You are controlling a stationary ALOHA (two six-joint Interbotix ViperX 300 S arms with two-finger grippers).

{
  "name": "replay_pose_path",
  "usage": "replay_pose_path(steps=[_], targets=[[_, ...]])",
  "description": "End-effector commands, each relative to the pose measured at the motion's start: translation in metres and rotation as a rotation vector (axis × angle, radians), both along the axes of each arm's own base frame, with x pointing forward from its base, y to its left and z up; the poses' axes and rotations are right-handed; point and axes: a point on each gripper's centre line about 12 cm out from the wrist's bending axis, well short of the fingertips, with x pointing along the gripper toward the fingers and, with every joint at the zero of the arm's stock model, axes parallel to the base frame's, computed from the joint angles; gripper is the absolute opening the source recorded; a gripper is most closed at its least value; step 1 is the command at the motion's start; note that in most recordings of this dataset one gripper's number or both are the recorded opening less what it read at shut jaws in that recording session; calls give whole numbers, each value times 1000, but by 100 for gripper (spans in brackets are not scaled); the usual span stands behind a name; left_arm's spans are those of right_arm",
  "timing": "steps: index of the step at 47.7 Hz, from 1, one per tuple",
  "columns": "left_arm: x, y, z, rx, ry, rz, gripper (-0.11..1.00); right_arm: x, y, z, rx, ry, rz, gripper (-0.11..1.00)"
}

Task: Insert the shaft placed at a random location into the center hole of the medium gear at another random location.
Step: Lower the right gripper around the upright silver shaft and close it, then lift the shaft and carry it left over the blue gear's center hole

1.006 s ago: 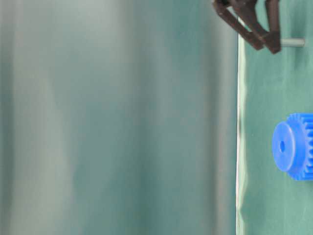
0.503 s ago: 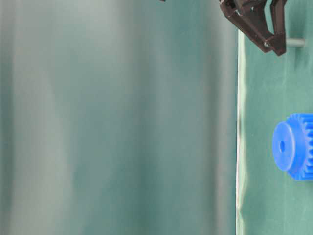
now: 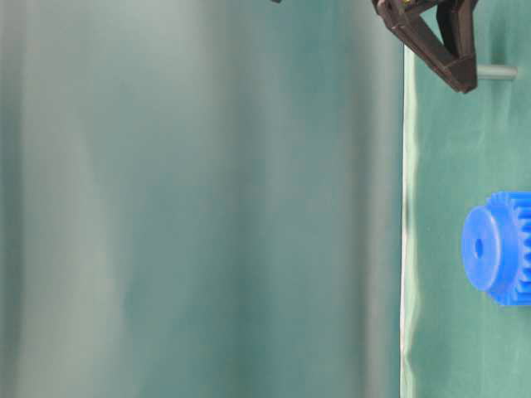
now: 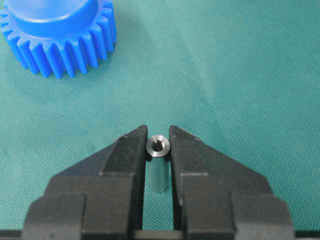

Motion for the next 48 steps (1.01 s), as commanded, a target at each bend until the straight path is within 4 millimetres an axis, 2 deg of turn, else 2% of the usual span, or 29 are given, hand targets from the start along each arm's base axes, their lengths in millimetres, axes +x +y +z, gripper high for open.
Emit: replay_pose_path(steps=[1,18,21,48], targets=[[2,0,7,3,-15,-2,0,5,-3,15,-15,-48,-3,13],[2,0,8,3,-17,-2,0,6,2,70,-20,-66,18,13],[3,0,7,3,-14,-2,0,6,3,75,-21,-63,24,13],[2,0,8,1,-17,-2,0,11,5,76,-15,-60,34,13]])
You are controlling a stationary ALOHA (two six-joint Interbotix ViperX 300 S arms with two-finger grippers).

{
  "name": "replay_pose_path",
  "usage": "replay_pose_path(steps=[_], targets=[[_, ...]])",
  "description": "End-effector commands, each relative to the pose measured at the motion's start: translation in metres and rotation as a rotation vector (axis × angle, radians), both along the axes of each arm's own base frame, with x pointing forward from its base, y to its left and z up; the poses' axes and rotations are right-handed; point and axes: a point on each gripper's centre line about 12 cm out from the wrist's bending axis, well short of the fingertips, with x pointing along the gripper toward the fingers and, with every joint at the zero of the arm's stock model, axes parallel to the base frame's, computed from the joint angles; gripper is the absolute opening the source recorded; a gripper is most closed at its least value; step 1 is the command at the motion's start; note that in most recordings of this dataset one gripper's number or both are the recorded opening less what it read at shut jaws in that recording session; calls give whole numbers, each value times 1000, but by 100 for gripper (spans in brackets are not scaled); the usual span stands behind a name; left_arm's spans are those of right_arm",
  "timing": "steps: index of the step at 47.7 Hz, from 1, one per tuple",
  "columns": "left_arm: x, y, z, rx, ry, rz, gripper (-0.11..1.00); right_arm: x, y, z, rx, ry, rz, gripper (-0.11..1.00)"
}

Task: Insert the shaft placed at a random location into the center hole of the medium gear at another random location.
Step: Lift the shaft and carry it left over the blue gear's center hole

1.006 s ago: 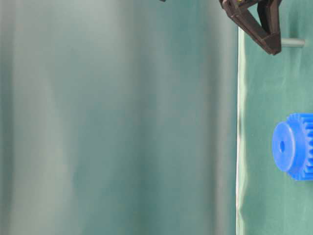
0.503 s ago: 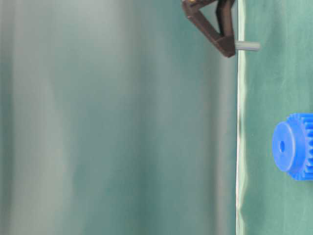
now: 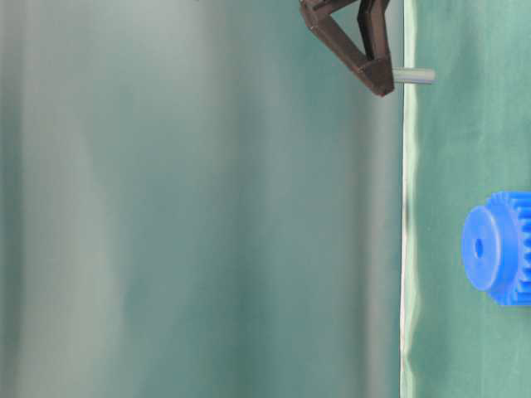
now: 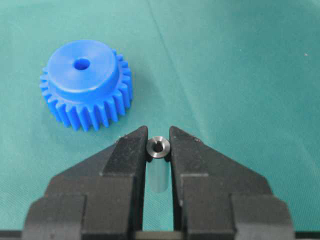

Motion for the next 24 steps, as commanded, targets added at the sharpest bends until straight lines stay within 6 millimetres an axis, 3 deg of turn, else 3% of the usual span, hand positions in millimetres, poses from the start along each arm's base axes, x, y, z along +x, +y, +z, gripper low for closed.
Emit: replay_pose_path(steps=[1,24], targets=[[2,0,7,1,-15,0,0,10,1,10,-13,-30,12,13],[3,0,6,1,-14,0,0,75,15,15,-8,-23,90,13]])
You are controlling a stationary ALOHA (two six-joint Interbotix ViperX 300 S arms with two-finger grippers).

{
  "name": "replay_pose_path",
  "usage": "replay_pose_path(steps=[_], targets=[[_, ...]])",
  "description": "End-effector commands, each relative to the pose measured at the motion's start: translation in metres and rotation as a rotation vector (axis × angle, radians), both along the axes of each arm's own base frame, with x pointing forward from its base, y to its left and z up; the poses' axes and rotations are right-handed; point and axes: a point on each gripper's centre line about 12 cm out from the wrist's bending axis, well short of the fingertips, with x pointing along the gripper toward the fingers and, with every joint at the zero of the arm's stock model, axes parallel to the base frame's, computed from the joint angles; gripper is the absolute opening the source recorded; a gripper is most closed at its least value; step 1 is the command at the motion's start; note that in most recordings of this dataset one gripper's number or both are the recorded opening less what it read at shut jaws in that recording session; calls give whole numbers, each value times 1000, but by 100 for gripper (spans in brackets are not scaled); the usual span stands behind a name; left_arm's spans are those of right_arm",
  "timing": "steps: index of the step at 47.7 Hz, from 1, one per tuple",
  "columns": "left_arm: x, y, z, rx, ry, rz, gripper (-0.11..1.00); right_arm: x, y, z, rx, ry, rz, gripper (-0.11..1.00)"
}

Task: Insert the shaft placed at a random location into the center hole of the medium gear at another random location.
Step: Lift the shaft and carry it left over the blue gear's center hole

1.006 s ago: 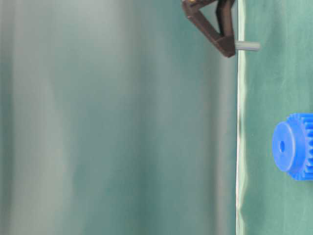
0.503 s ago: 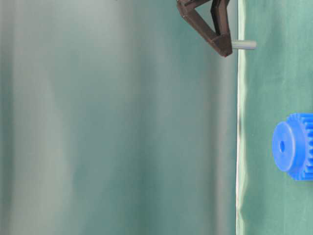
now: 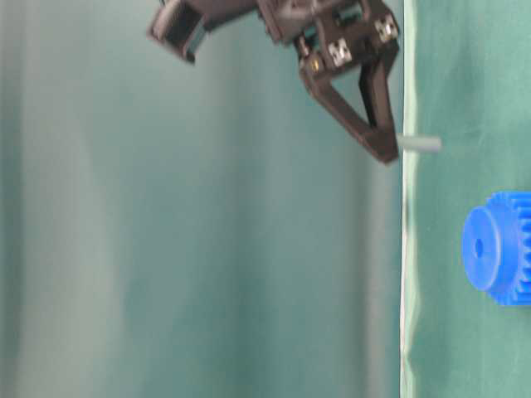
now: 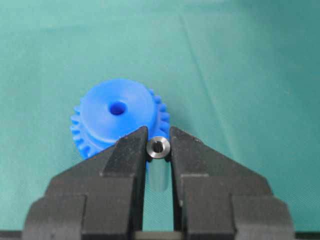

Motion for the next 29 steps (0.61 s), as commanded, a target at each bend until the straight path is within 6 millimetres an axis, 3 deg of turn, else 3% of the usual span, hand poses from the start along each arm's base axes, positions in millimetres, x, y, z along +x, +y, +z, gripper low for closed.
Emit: replay_pose_path(steps=[1,14,29], targets=[[2,0,7,3,-17,-1,0,19,3,15,-9,-39,18,13],[2,0,6,1,-12,-1,0,50,10,16,-10,-42,47,13],[2,0,5,1,-3,-1,0,70,13,15,-11,-54,59,13]])
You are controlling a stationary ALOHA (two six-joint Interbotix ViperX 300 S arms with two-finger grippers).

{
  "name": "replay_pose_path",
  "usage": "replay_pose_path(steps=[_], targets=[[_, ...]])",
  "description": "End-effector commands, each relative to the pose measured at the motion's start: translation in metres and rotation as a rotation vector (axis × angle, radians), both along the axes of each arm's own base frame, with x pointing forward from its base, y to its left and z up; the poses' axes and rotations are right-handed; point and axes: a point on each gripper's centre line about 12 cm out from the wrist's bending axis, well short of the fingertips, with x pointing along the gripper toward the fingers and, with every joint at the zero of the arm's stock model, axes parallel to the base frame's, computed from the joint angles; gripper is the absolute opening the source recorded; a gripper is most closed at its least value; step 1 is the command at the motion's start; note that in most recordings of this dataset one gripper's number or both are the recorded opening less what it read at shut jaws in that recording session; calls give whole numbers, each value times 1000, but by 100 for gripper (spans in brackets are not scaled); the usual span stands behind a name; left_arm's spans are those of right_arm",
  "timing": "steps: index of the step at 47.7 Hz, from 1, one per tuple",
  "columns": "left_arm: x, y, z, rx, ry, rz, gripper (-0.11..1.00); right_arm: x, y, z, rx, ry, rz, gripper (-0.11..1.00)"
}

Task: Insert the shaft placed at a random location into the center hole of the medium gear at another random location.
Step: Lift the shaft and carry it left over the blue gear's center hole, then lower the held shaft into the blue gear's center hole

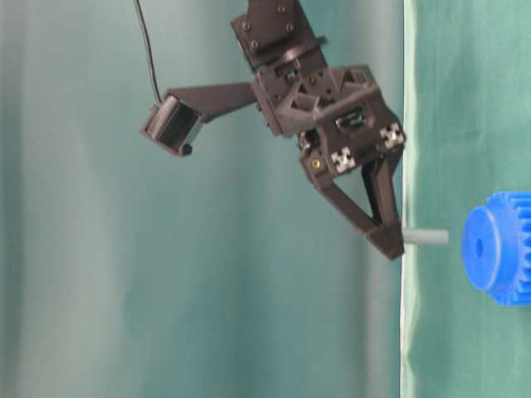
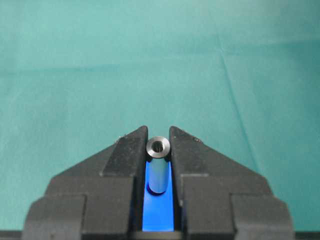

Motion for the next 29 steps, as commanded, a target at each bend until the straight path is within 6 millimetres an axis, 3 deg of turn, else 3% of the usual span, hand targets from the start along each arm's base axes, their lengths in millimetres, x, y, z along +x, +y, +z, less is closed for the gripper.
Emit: replay_pose_path(steps=[1,21,29], targets=[[3,0,7,0,-15,-2,0,9,1,13,-9,-41,6,13],[2,0,6,0,-14,-2,0,12,1,11,-9,-38,8,13],[2,0,6,0,-14,-2,0,13,1,1,-7,-24,8,13]])
